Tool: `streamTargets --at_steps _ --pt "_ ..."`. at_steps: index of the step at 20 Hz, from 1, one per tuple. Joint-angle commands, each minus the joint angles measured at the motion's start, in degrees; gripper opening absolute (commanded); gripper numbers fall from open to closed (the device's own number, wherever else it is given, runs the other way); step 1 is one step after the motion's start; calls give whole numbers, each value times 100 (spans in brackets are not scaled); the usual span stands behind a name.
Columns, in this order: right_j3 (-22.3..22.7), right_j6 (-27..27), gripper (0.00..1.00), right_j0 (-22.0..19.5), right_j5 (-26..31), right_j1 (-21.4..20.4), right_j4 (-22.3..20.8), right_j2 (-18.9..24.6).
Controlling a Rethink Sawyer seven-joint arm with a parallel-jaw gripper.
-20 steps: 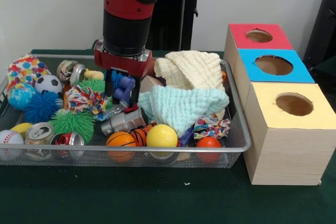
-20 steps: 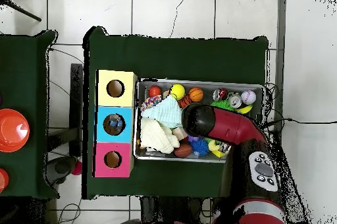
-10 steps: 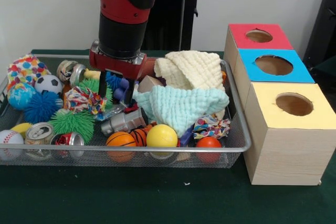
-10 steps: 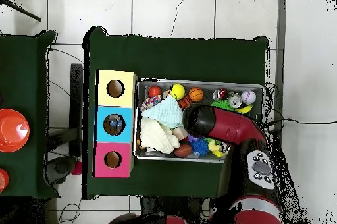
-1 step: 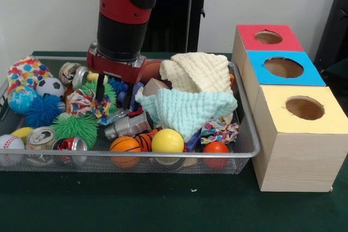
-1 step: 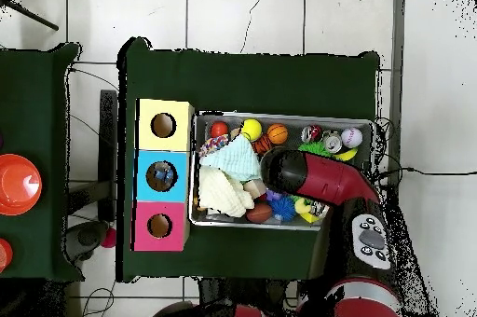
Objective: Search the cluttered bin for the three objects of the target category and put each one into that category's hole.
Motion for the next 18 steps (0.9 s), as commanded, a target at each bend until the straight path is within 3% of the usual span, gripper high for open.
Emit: streamTargets --at_steps 1,8,18 --pt "127 1067 100 -112 -308 183 236 348" --pt "309 1162 100 -238 -304 116 531 548" --pt "49 734 100 62 521 -24 380 238"
